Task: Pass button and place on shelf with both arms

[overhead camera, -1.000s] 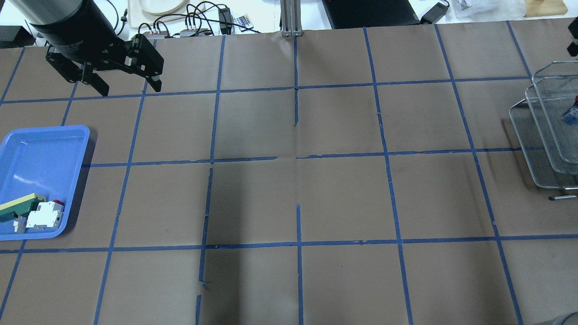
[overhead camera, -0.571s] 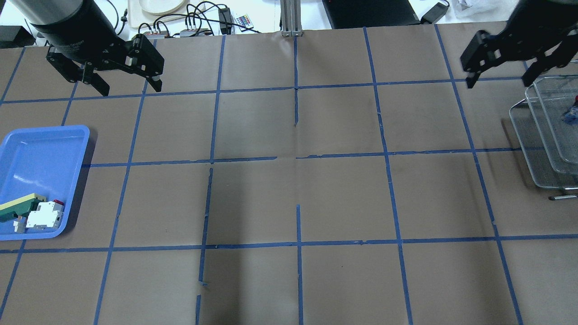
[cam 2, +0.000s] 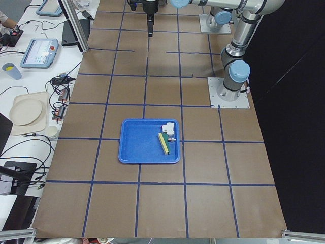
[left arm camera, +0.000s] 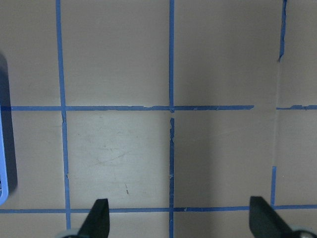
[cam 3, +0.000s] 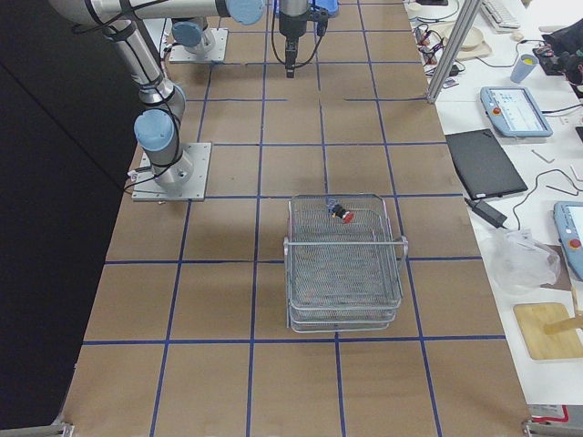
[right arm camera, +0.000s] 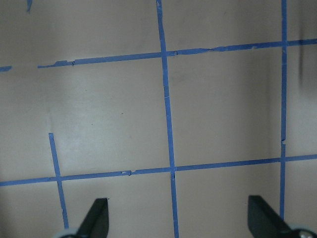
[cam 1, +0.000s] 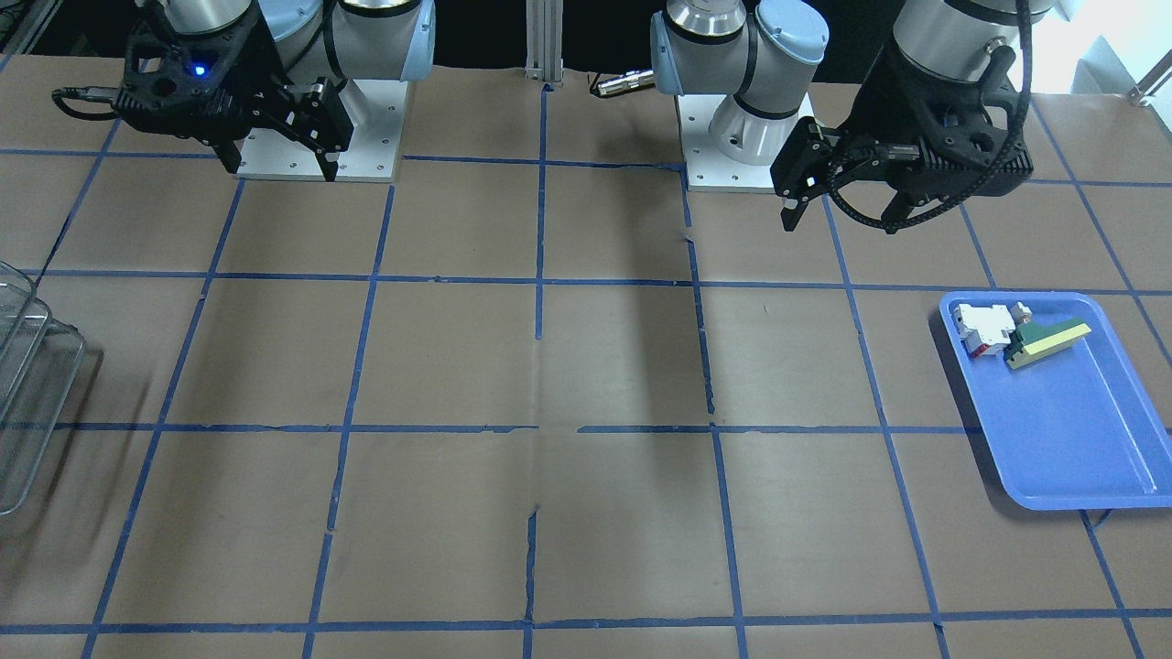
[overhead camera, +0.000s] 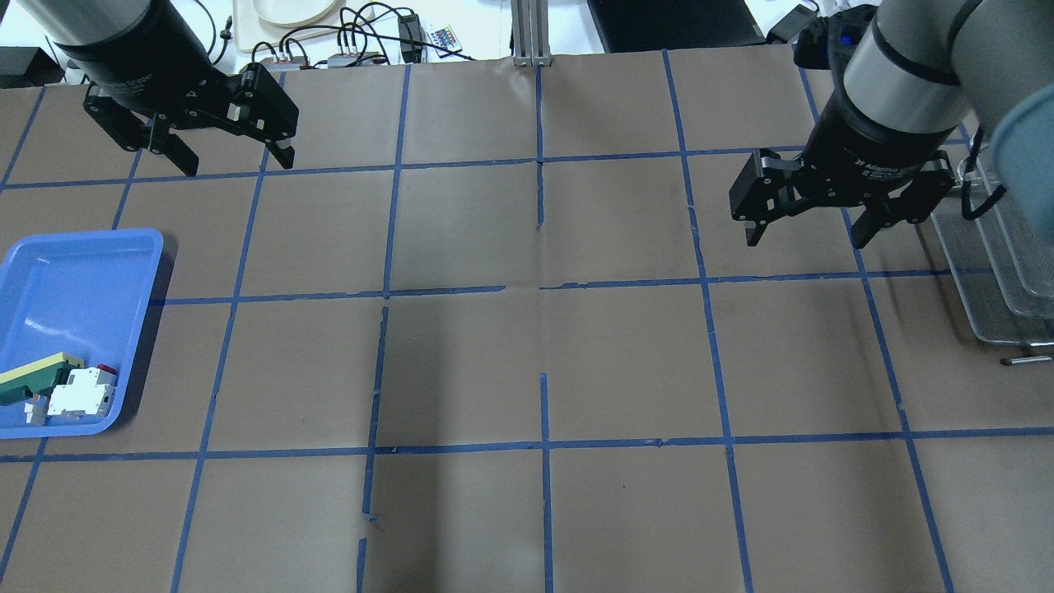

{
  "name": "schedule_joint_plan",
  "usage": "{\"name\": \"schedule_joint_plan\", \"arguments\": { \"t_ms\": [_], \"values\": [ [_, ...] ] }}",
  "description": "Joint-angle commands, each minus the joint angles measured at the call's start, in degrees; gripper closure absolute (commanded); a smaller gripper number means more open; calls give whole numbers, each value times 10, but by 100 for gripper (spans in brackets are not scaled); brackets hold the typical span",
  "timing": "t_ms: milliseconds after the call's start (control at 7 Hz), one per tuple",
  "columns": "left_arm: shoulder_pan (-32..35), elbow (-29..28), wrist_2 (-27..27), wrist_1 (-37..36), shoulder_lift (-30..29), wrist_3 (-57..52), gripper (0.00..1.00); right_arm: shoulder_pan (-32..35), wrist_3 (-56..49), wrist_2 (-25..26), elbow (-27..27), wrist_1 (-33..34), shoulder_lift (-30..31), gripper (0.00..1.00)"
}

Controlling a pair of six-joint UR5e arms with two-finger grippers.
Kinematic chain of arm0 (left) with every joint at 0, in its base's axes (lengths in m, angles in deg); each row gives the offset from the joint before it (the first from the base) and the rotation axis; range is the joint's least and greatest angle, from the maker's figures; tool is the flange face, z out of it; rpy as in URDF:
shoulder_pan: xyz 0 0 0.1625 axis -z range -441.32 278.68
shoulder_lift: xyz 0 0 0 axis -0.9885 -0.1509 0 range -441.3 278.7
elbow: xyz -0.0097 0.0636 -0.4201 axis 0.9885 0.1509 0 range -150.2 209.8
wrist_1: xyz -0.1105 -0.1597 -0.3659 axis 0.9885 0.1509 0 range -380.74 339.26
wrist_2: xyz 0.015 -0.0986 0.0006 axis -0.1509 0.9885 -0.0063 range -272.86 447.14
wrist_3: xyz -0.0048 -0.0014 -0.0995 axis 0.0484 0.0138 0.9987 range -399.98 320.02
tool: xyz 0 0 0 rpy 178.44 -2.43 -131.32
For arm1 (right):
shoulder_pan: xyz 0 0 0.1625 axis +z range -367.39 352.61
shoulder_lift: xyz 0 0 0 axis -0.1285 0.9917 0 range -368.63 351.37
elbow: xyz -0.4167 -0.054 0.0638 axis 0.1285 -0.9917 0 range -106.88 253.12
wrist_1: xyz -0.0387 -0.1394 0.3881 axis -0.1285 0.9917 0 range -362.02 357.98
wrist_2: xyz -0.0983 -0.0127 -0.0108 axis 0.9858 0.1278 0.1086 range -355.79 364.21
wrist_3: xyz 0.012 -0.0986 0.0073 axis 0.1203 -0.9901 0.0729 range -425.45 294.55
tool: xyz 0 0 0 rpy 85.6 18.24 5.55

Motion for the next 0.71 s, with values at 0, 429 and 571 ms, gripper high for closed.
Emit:
{"name": "schedule_joint_plan", "arguments": {
  "t_ms": [0, 429, 571],
  "values": [
    [-5, -20, 0, 1, -9, 0, 0, -3, -13, -1, 1, -3, 1, 0],
    [9, 18, 2, 1, 14, -1, 0, -2, -13, 3, 0, -9, 1, 0],
    [10, 43, 2, -1, 34, -1, 0, -2, -12, 3, 0, -7, 1, 0]
  ]
}}
